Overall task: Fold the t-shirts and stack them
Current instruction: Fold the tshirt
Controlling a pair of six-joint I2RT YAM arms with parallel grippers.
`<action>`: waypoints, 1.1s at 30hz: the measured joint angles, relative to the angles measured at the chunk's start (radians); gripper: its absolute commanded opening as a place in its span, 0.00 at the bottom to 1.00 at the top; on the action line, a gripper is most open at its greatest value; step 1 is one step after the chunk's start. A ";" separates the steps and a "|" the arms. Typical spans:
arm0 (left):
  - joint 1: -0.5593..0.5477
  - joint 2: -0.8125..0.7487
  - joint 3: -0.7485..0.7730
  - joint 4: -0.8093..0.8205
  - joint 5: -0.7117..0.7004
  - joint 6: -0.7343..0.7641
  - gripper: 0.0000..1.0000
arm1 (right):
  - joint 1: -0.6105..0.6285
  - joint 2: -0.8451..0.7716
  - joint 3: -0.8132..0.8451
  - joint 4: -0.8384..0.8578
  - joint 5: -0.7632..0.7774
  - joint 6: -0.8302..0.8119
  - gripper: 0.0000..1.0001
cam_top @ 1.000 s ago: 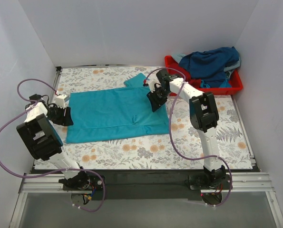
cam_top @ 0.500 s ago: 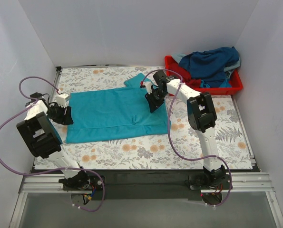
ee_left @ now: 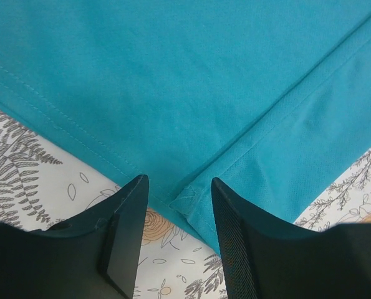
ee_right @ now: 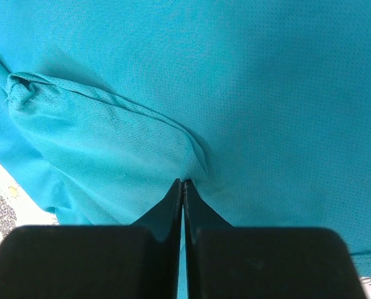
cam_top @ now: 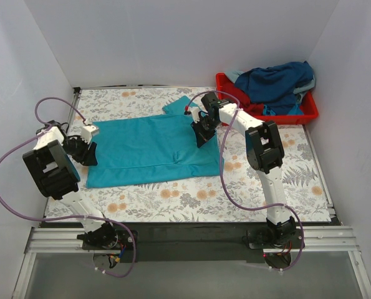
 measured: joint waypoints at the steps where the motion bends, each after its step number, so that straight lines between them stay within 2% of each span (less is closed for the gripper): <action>1: -0.001 0.005 0.001 -0.006 -0.004 0.011 0.44 | 0.000 0.000 0.000 0.000 -0.002 0.000 0.01; 16: -0.002 0.011 -0.048 -0.034 -0.069 0.085 0.41 | 0.000 -0.004 -0.001 0.000 -0.011 0.000 0.01; 21: -0.002 0.011 -0.058 -0.023 -0.077 0.089 0.26 | 0.000 -0.011 -0.003 0.000 -0.012 0.000 0.01; 22: -0.002 0.011 -0.058 -0.019 -0.076 0.089 0.19 | 0.000 -0.012 -0.003 0.000 -0.013 0.000 0.01; 25: -0.002 0.008 -0.058 -0.014 -0.075 0.086 0.13 | 0.000 -0.017 -0.005 0.001 -0.015 0.000 0.01; 27: -0.002 0.003 -0.060 -0.015 -0.073 0.085 0.02 | 0.000 -0.023 -0.013 0.002 -0.015 0.000 0.01; 33: -0.002 -0.033 -0.067 -0.003 -0.068 0.079 0.00 | 0.000 -0.039 -0.017 0.001 -0.018 0.000 0.01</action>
